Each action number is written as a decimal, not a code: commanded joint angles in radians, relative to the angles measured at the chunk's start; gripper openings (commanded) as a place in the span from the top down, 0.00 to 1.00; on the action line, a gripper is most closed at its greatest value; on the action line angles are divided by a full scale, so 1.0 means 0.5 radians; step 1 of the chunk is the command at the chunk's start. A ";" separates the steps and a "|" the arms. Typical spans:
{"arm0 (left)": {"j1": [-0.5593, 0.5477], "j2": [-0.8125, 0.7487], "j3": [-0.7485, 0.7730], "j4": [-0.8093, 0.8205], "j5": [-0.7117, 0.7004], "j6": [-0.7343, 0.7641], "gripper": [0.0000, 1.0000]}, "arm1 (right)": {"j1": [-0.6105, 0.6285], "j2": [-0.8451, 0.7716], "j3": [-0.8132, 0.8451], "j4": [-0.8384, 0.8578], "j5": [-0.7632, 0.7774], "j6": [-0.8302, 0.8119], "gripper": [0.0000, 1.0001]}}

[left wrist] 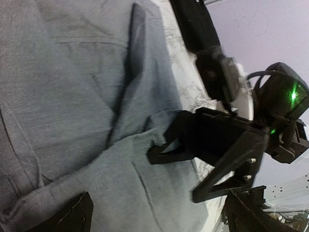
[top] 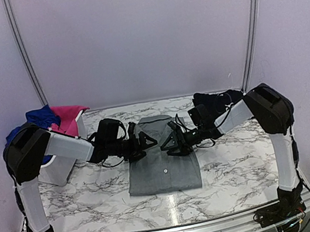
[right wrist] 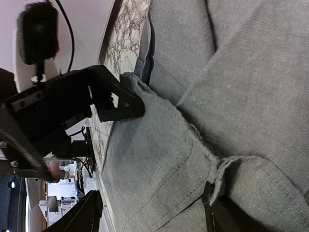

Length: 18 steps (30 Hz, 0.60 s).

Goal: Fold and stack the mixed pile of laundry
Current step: Smooth out the 2/3-rectangle-folded shirt at the center of the board.

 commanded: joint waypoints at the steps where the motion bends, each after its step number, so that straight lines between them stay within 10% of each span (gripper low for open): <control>1: 0.026 0.125 -0.038 -0.026 0.017 0.061 0.01 | -0.041 0.097 0.046 -0.027 -0.033 -0.104 0.28; 10: -0.007 -0.383 -0.431 -0.031 -0.096 0.278 0.01 | 0.025 -0.143 -0.234 -0.061 -0.098 -0.166 0.35; 18: -0.393 -1.050 -0.350 -1.051 -0.893 1.257 0.01 | 0.047 -0.498 0.134 -0.844 0.095 -0.594 0.46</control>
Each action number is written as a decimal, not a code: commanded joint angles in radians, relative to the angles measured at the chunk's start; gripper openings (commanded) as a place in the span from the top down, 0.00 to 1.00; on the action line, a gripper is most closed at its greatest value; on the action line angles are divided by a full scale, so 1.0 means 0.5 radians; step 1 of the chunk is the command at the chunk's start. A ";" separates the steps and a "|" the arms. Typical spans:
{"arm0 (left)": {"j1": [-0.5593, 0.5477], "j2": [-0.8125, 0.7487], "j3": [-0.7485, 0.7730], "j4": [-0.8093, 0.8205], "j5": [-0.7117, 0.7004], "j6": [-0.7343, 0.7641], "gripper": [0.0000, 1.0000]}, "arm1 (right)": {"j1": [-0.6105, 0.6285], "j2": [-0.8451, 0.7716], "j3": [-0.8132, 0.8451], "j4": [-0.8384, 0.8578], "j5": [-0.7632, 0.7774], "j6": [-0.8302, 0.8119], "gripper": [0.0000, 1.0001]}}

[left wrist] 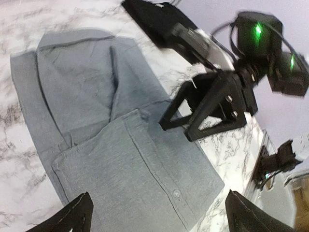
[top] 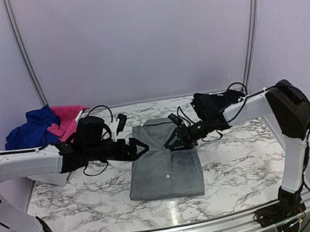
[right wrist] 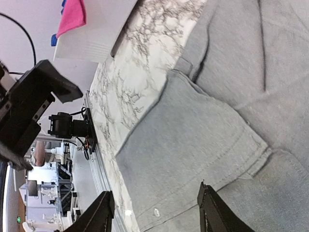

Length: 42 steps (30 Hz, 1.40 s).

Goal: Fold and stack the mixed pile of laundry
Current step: Smooth out the 2/3-rectangle-folded shirt at the center of the board, then pick up the 2/3-rectangle-folded shirt from the center of the board.

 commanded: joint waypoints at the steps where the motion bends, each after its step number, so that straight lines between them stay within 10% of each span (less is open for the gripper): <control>1: -0.294 -0.232 0.047 -0.642 -0.591 0.735 0.01 | 0.021 -0.103 0.320 -0.543 0.153 -0.344 0.48; 8: -0.900 -0.321 -0.087 -0.754 -1.323 1.338 0.03 | 0.117 0.121 0.608 -0.790 0.200 -0.490 0.58; 16: -1.202 0.042 -0.011 -0.693 -1.479 1.653 0.23 | 0.187 0.391 0.714 -0.751 0.233 -0.504 0.64; 30: -1.249 0.594 0.205 -0.372 -1.792 1.885 0.55 | 0.235 0.641 0.789 -0.935 0.350 -0.728 0.69; 35: -1.250 0.634 0.303 -0.422 -1.842 1.920 0.98 | 0.267 0.655 0.669 -0.854 0.332 -0.734 0.70; 42: -1.282 0.255 0.337 -0.875 -1.438 1.665 1.00 | 0.319 0.531 0.484 -0.803 0.287 -0.801 0.67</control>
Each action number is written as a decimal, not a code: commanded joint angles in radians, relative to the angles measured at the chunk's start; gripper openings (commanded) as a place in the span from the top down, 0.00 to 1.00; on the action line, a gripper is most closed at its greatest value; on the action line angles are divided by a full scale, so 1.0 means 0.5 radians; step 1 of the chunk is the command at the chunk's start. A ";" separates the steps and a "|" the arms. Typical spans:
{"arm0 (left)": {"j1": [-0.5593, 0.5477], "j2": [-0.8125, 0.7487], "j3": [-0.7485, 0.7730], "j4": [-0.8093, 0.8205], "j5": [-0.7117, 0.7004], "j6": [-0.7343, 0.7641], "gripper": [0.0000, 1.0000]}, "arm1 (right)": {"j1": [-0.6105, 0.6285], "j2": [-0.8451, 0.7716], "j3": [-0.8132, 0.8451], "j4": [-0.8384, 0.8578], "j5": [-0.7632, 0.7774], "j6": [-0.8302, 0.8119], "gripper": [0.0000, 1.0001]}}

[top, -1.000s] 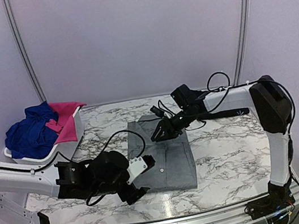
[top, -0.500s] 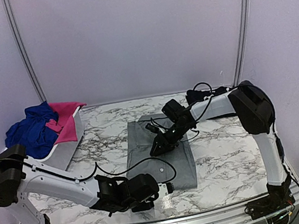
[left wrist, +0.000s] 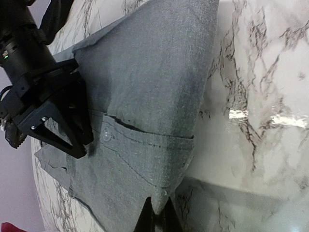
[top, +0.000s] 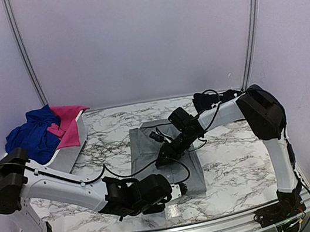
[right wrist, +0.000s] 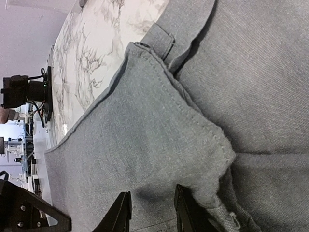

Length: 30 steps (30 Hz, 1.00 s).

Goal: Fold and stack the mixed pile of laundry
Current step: Pick up the 2/3-rectangle-folded shirt from the center of the board, then fold the 2/3-rectangle-folded shirt at the center of the board.

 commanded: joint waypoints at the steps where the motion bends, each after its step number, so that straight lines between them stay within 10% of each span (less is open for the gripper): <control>1: -0.053 -0.307 0.050 -0.339 0.260 -0.212 1.00 | 0.073 -0.035 -0.199 -0.122 0.048 -0.076 0.67; 14: -0.147 -0.464 0.139 -0.611 0.447 -0.560 1.00 | 0.059 -0.107 0.072 -0.425 0.094 -0.268 0.63; 30: 0.046 -0.637 0.576 -0.992 0.586 -0.575 1.00 | 0.545 -0.347 -0.626 -0.077 0.033 -0.060 0.72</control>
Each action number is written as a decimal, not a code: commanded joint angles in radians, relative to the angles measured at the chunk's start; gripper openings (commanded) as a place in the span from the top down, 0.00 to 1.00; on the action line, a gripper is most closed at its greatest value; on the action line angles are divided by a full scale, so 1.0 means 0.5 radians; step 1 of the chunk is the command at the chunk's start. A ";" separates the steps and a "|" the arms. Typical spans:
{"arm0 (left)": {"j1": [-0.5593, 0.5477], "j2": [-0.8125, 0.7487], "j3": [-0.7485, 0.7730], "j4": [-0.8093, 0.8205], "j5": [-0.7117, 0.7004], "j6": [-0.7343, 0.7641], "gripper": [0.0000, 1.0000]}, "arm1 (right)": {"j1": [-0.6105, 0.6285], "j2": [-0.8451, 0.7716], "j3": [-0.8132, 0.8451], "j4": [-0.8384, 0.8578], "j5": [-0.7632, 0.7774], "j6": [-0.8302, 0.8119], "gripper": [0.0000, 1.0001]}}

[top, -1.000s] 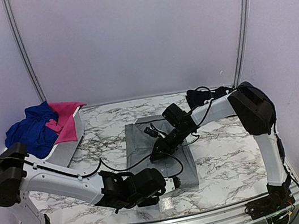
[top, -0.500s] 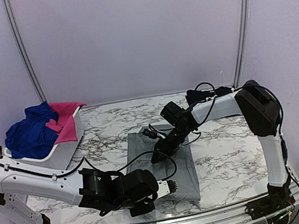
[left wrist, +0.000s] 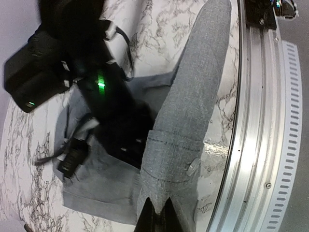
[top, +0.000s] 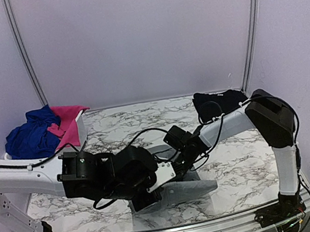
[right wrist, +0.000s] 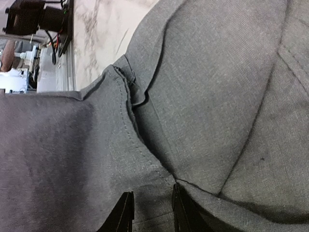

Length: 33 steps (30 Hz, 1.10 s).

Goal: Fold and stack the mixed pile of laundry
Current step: Fold the 2/3-rectangle-folded shirt at the center of the board.

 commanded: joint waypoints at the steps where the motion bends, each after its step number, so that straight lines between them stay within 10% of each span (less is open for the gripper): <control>1: 0.130 -0.101 0.127 -0.117 0.080 0.030 1.00 | 0.225 -0.094 -0.243 0.040 0.055 0.176 0.72; 17: 0.154 -0.146 -0.087 -0.128 0.538 0.069 0.98 | -0.055 -0.251 0.401 -0.445 -0.029 0.052 0.54; 33: 0.625 0.089 -0.041 -0.041 0.583 0.258 0.96 | -0.223 0.498 0.916 -0.534 0.060 -0.109 0.61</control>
